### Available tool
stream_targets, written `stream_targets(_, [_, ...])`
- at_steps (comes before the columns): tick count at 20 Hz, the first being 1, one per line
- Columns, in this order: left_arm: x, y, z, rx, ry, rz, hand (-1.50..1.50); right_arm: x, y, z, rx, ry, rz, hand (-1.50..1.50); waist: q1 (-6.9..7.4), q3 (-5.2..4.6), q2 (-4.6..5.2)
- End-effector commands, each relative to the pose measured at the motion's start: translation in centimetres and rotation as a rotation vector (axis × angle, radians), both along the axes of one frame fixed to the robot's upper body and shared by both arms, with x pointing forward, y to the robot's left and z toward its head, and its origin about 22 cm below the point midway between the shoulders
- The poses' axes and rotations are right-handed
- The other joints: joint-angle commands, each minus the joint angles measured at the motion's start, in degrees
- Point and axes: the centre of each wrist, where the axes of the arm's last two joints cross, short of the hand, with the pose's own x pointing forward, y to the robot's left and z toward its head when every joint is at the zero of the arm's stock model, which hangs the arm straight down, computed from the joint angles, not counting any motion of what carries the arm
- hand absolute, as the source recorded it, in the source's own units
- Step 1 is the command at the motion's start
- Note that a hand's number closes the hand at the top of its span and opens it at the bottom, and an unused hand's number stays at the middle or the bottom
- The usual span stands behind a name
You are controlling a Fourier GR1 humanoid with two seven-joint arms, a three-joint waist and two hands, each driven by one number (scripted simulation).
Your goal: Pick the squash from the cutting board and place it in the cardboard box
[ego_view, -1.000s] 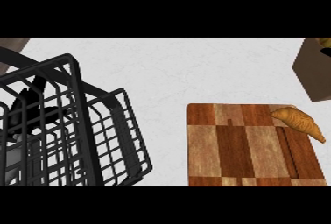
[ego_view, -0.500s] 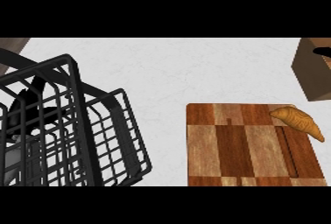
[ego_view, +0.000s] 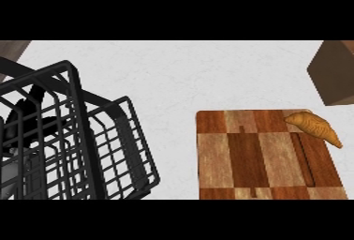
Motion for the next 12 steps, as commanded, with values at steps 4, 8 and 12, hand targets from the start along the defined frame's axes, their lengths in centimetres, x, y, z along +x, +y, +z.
stream_targets(4, [-1.2, 0.9, -1.4, -0.022, 0.073, 0.064, 0.0, -4.9, -5.5, 0.0, 0.088, -0.074, -0.043, -1.5, -0.68, -0.54, 0.21])
stream_targets(8, [-2.6, 2.0, -2.6, -0.026, 0.095, 0.065, 0.0, -8.3, -8.4, -0.2, 0.098, -0.052, -0.09, -1.5, -1.13, -0.66, -0.23])
stream_targets(12, [-3.1, 1.7, -4.4, -0.027, 0.096, 0.102, 0.0, -12.5, -11.3, 0.1, 0.067, -0.033, -0.081, -1.5, -2.41, -0.62, -0.14])
